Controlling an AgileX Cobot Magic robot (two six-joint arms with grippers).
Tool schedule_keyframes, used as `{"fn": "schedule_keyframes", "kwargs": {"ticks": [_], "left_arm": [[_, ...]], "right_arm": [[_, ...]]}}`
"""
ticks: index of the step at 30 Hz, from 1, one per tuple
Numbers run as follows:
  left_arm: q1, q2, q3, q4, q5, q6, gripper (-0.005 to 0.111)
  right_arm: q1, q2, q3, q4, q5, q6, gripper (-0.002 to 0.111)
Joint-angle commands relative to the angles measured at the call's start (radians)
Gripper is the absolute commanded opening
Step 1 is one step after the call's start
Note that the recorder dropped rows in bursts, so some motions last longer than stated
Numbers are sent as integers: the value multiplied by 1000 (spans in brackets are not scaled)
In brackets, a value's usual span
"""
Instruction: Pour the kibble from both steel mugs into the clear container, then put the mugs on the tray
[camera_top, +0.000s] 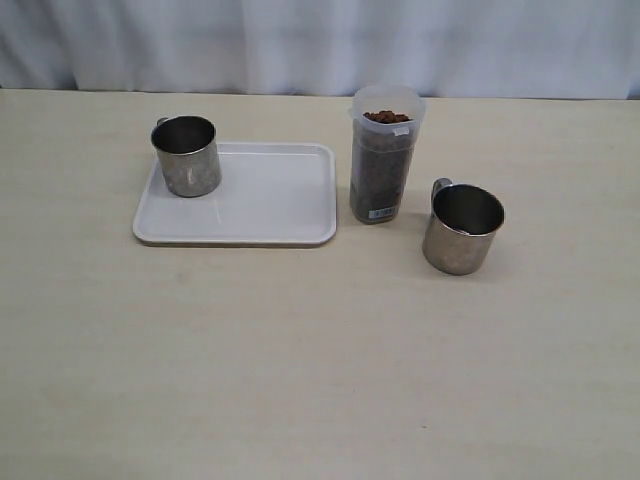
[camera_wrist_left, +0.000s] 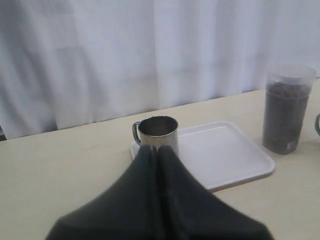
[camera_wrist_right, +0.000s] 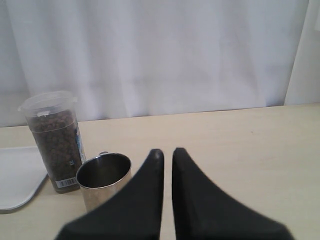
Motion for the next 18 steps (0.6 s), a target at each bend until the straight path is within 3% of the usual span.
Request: {"fn": "schedule_keyframes", "kwargs": {"ticks": [1, 9, 18], "left_arm": [[-8, -7, 5, -59, -37, -7, 0], [-8, -7, 5, -55, 112, 3, 0], [-8, -10, 5, -43, 85, -40, 0]], "right_arm": [[-1, -3, 3, 3, -9, -3, 5], [-1, -3, 3, 3, -9, -3, 5], [-1, -3, 3, 3, -9, -3, 5]]}}
